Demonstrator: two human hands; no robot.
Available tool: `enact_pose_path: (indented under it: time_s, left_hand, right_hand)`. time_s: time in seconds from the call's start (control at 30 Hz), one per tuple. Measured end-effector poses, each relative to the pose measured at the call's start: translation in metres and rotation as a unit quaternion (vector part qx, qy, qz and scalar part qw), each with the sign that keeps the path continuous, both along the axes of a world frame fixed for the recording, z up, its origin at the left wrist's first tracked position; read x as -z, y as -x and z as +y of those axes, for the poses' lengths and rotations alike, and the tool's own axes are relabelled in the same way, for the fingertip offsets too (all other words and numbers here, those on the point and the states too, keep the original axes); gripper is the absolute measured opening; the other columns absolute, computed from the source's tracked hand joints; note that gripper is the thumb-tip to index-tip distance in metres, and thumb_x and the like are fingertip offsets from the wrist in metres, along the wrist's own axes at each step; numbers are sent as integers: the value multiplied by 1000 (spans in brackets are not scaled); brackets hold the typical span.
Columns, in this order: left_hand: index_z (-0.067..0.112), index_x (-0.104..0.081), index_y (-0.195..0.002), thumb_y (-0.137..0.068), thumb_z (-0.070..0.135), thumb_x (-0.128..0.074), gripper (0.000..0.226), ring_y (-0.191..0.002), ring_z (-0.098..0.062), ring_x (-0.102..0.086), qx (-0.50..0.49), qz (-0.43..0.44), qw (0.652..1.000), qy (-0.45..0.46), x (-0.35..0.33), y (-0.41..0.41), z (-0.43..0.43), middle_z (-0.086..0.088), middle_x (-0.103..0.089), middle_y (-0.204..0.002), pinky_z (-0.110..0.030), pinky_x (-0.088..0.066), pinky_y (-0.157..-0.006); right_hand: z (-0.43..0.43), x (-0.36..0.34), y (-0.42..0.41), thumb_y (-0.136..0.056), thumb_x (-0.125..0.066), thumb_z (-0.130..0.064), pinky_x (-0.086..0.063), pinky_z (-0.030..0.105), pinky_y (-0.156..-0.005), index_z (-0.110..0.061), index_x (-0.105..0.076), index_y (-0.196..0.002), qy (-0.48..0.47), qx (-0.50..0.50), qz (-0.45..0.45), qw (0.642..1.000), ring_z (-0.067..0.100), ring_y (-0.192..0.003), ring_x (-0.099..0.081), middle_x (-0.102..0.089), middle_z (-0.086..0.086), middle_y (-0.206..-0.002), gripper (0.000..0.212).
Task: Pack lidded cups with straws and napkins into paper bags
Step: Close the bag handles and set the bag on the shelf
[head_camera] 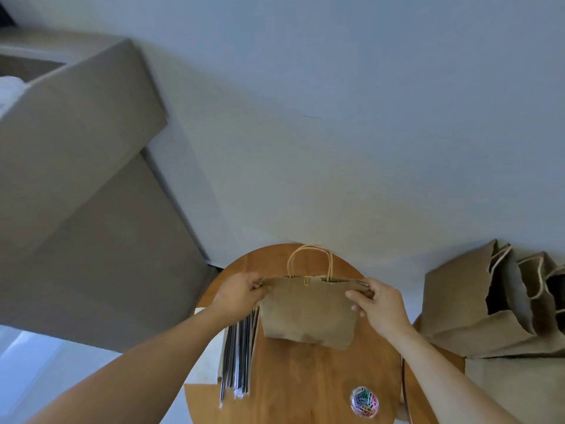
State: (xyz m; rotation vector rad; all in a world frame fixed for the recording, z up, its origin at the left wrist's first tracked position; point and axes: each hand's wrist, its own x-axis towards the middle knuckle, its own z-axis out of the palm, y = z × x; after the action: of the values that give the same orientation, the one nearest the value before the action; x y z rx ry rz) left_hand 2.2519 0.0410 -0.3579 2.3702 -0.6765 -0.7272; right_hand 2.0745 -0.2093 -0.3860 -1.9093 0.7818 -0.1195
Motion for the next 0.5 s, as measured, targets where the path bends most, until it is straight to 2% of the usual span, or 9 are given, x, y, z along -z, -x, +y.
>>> enact_pose_path:
  time_s: [0.07, 0.13, 0.2, 0.23, 0.3, 0.37, 0.4, 0.5]
  left_hand:
    - [17, -71, -95, -95, 25, -62, 12, -73, -21, -66, -28, 1, 999, 39, -16, -1, 11, -7, -72, -80, -38, -53, -73]
    - [23, -71, -90, -95, 23, -64, 8, -81, -24, -68, -59, 6, 995, 84, -38, -2, 25, -4, -73, -82, -39, -54, -78]
    - [22, -70, -86, -94, 21, -64, 10, -80, -23, -68, -85, 7, 988, 129, -59, -4, 41, -2, -73, -81, -32, -55, -74]
    - [23, -70, -85, -95, 21, -64, 11, -75, -15, -67, -93, 0, 985, 148, -71, -4, 52, 5, -71, -77, -23, -52, -67]
    - [29, -67, -83, -95, 23, -63, 14, -64, 3, -62, -108, -12, 977, 186, -95, -2, 74, 16, -68, -69, -9, -42, -56]
    - [29, -67, -87, -96, 24, -63, 11, -58, 9, -59, -122, -15, 965, 230, -120, 1, 100, 22, -66, -65, -5, -40, -52]
    - [28, -67, -89, -96, 25, -63, 9, -58, 10, -59, -132, -18, 958, 253, -132, 2, 115, 23, -67, -67, -5, -40, -52]
    - [28, -69, -89, -95, 25, -63, 9, -63, 6, -63, -168, -24, 931, 324, -170, 6, 159, 15, -70, -77, -11, -47, -55]
  right_hand:
    - [12, -17, -5, -88, -73, -20, -53, 21, -56, -23, -70, -91, -10, 27, -43, 999, 10, -64, -70, -73, -8, -73, 6]
    - [27, -39, -12, -89, -72, -20, -55, 28, -60, -25, -68, -89, 10, 40, -73, 997, 10, -66, -70, -73, -8, -72, 7]
    - [45, -63, -20, -90, -71, -21, -54, 34, -63, -27, -67, -85, 41, 49, -100, 993, 8, -62, -68, -71, -6, -67, 9]
    - [56, -76, -25, -90, -72, -22, -52, 33, -62, -28, -65, -84, 55, 56, -117, 990, 6, -59, -65, -70, -4, -64, 10]
    - [80, -103, -34, -90, -71, -24, -48, 23, -58, -27, -63, -81, 79, 72, -159, 981, 4, -52, -60, -66, -2, -59, 13]
    - [109, -131, -42, -90, -71, -22, -41, 12, -49, -25, -61, -81, 88, 85, -202, 972, 2, -48, -57, -64, -4, -60, 13]
    - [124, -145, -46, -90, -71, -21, -40, 10, -48, -24, -61, -81, 87, 88, -221, 968, 1, -47, -57, -64, -2, -61, 13]
    - [171, -186, -55, -91, -70, -22, -44, 16, -53, -20, -62, -87, 88, 83, -267, 956, 2, -48, -57, -65, 3, -66, 8]
